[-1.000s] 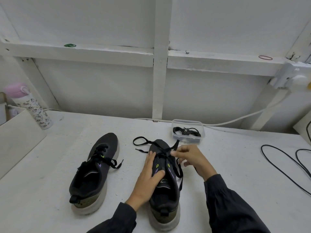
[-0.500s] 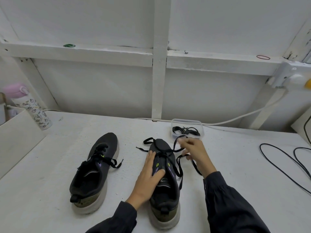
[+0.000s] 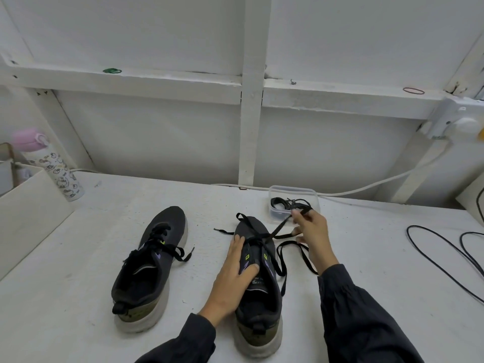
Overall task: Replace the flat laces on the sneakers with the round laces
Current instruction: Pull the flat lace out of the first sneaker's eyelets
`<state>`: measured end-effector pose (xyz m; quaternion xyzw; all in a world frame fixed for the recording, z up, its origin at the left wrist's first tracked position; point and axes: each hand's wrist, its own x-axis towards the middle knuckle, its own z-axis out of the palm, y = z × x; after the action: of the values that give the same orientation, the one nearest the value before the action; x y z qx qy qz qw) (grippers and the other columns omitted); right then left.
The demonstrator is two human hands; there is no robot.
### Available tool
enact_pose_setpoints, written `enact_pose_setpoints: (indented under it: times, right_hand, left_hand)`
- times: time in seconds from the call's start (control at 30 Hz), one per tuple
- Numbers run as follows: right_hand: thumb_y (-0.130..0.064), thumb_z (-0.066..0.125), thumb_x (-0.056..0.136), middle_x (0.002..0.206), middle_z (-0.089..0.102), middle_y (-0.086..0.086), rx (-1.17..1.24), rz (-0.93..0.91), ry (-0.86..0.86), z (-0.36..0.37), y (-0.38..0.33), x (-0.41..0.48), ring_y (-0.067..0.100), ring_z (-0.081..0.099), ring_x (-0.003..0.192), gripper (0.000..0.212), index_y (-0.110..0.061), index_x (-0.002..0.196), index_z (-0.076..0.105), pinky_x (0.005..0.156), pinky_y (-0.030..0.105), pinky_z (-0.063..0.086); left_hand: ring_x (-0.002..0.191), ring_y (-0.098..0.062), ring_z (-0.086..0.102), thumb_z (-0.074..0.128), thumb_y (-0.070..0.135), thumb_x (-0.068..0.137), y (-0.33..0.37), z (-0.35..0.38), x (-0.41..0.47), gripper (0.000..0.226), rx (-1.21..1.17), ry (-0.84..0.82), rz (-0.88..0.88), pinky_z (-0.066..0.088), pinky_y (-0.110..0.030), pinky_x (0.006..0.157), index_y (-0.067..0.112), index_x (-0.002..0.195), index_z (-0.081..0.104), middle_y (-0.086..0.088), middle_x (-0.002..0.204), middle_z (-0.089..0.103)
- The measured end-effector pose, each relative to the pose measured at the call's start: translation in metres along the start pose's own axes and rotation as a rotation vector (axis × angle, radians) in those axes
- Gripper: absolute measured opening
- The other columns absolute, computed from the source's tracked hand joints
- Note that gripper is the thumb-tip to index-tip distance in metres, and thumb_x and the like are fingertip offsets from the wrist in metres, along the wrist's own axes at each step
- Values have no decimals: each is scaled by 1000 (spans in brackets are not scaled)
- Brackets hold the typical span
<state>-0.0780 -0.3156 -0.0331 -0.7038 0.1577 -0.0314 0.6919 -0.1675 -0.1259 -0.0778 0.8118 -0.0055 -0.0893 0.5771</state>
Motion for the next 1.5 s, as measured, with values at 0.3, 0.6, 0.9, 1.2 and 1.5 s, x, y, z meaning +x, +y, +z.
enact_pose_setpoints:
  times: [0.3, 0.6, 0.9, 1.2, 1.5]
  right_hand:
    - [-15, 78, 80, 54, 57, -1, -290, -22, -398, 11, 17, -24, 13, 51, 47, 16, -6, 74, 66, 44, 20, 35]
    - [-10, 63, 92, 80, 60, 13, -9, -22, 37, 12, 18, -2, 17, 52, 54, 16, -9, 77, 57, 50, 26, 36]
    - [-14, 77, 81, 59, 49, 11, -206, 10, -291, 17, 21, -29, 12, 45, 42, 27, -2, 71, 56, 39, 16, 33]
    - [-23, 67, 92, 75, 59, 0, 110, 60, 46, 12, 15, -4, 12, 46, 47, 23, -10, 77, 55, 39, 19, 31]
    - [-17, 77, 82, 54, 54, -3, -282, 107, -418, 4, 19, -23, 10, 49, 45, 23, -11, 72, 57, 43, 18, 29]
  left_hand:
    - [147, 0, 6, 51, 25, 99, 0, 0, 0, 68, 31, 2, 6, 12, -33, 123, 34, 153, 11, 16, 162, 5]
    - [145, 5, 5, 46, 47, 81, 3, 0, -1, 81, 13, -3, -12, 11, -29, 123, 32, 154, 14, 20, 161, 5]
    - [144, 7, 3, 45, 47, 80, 6, 1, -2, 82, 8, 6, -14, 8, -18, 116, 31, 154, 14, 19, 160, 6]
    - [146, 3, 6, 48, 43, 87, 2, 0, -2, 76, 4, -14, -16, 11, -31, 123, 32, 154, 13, 19, 161, 5]
    - [143, 7, 4, 51, 28, 99, 0, 2, 0, 67, 22, 1, 11, 8, -18, 115, 32, 154, 13, 18, 161, 6]
